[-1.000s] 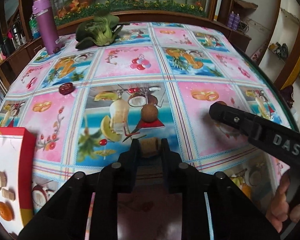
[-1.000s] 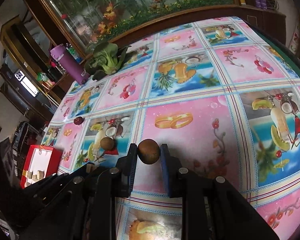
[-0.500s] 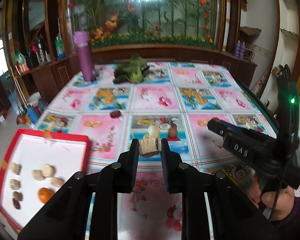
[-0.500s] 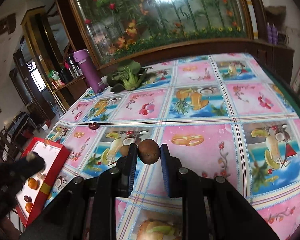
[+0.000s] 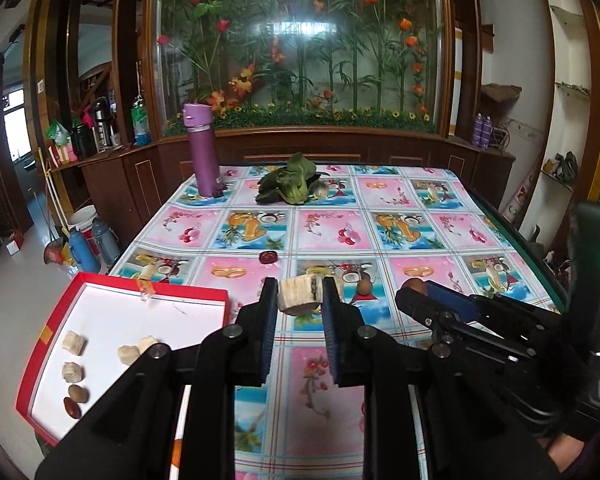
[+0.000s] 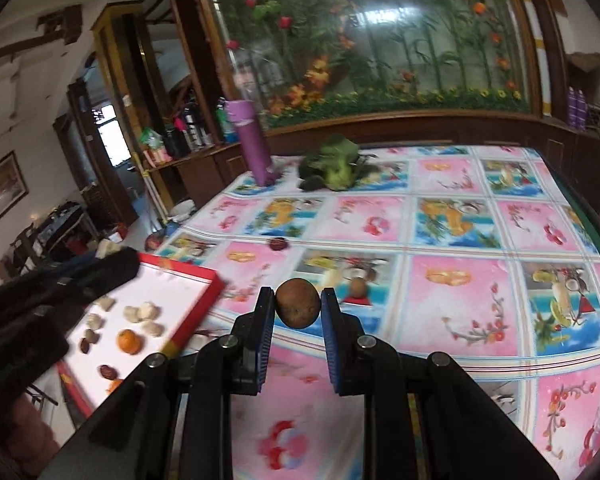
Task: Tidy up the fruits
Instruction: 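Carry the nut and cube over the white tray and open both grippers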
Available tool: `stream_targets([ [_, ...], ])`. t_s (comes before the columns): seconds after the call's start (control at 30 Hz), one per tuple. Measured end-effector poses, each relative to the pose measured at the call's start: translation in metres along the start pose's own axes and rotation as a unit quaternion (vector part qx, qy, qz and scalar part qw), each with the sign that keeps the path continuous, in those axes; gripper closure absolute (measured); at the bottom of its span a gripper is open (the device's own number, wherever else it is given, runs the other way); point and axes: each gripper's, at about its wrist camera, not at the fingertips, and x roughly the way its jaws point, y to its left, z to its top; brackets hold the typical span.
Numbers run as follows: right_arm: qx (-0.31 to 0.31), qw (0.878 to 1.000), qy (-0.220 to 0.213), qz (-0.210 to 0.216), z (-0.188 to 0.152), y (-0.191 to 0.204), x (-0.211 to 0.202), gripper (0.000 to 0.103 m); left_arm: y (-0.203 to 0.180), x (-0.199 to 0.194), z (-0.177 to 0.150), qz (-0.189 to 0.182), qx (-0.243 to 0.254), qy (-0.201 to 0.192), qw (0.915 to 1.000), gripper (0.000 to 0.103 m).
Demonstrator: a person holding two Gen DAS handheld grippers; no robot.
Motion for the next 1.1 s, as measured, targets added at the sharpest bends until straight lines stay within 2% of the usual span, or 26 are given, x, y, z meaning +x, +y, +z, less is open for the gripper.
stream_targets([
  [0.2,-0.024,1.0,-0.009,0.012,0.001,0.028,-0.005,0.081,0.016,-0.008,-0.003,0.007,-0.013,-0.006,0.9999,0.08],
  [0.63,-0.055,0.998,0.009,0.028,-0.001,0.068,0.011,0.081,0.053,-0.012,-0.014,0.028,-0.043,-0.008,0.9987,0.08],
  [0.87,-0.08,0.995,0.022,0.048,0.001,0.099,0.03,0.081,0.085,-0.01,-0.021,0.051,-0.063,-0.005,0.9967,0.08],
  [1.1,-0.088,0.993,0.045,0.066,0.009,0.123,0.057,0.081,0.135,-0.001,-0.031,0.088,-0.083,0.013,0.9926,0.08],
])
